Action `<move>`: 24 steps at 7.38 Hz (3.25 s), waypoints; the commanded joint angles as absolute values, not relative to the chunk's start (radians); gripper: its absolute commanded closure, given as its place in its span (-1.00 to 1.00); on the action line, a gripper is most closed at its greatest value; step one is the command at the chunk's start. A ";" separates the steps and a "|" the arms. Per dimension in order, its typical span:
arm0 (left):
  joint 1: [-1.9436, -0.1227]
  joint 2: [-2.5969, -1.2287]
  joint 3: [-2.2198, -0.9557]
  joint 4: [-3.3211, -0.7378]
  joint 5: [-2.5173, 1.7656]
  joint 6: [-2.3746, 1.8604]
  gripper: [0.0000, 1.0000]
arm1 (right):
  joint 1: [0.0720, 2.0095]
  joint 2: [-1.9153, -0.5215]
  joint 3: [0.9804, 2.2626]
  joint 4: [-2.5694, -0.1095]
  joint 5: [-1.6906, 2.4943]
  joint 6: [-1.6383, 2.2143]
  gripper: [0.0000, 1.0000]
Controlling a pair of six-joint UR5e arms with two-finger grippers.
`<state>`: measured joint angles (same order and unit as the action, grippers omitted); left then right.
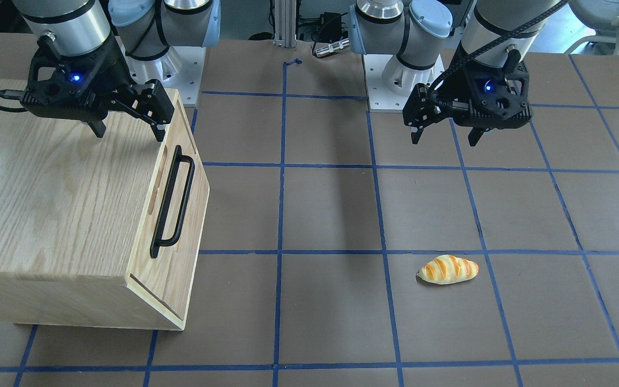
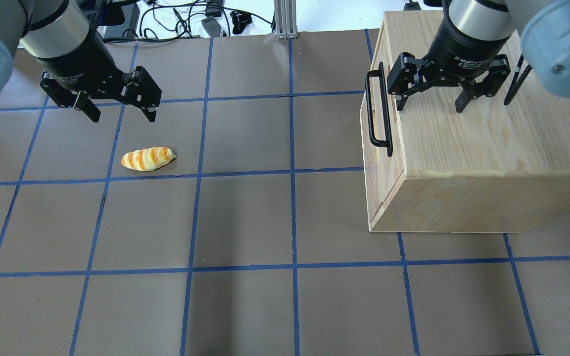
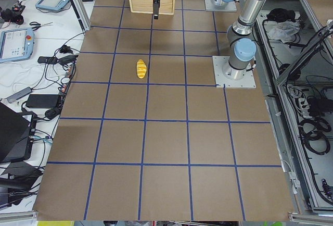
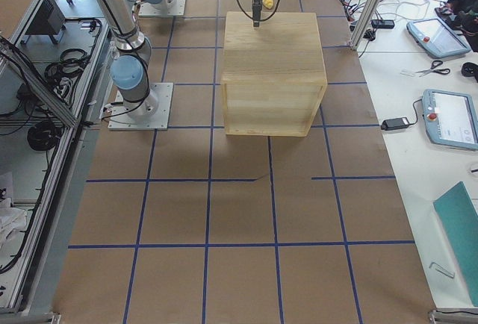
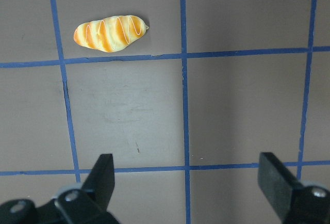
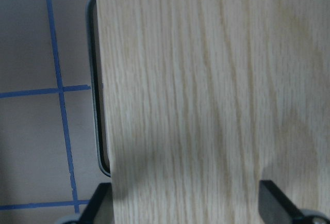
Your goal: Open upper drawer
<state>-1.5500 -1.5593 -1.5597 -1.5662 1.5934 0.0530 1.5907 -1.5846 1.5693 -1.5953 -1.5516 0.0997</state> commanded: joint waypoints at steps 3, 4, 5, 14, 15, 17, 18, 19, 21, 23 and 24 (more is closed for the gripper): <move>-1.542 -1.559 -1.568 -1.563 1.591 0.054 -1.00 | 1.591 -1.585 1.569 -1.595 -1.552 0.100 -1.00; -1.543 -1.568 -1.568 -1.537 1.589 0.054 -1.00 | 1.591 -1.585 1.569 -1.595 -1.551 0.100 -1.00; -1.546 -1.559 -1.574 -1.548 1.595 0.049 -1.00 | 1.591 -1.585 1.569 -1.595 -1.551 0.100 -1.00; -1.572 -1.634 -1.571 -1.447 1.476 -0.084 -1.00 | 1.591 -1.585 1.569 -1.595 -1.552 0.100 -1.00; -1.601 -1.655 -1.568 -1.395 1.438 -0.097 -1.00 | 1.591 -1.585 1.569 -1.595 -1.551 0.100 -1.00; -1.656 -1.695 -1.568 -1.313 1.408 -0.113 -1.00 | 1.591 -1.585 1.569 -1.595 -1.552 0.100 -1.00; -1.673 -1.710 -1.565 -1.304 1.366 -0.141 -1.00 | 1.591 -1.585 1.569 -1.595 -1.552 0.100 -1.00; -1.693 -1.724 -1.563 -1.301 1.350 -0.167 -1.00 | 1.591 -1.585 1.569 -1.594 -1.552 0.100 -1.00; -1.741 -1.762 -1.562 -1.220 1.248 -0.234 -1.00 | 1.591 -1.585 1.569 -1.595 -1.552 0.100 -1.00; -1.810 -1.807 -1.560 -1.114 1.239 -0.371 -1.00 | 1.591 -1.585 1.569 -1.595 -1.551 0.100 -1.00; -1.839 -1.830 -1.559 -1.082 1.239 -0.399 -1.00 | 1.591 -1.585 1.569 -1.595 -1.552 0.100 -1.00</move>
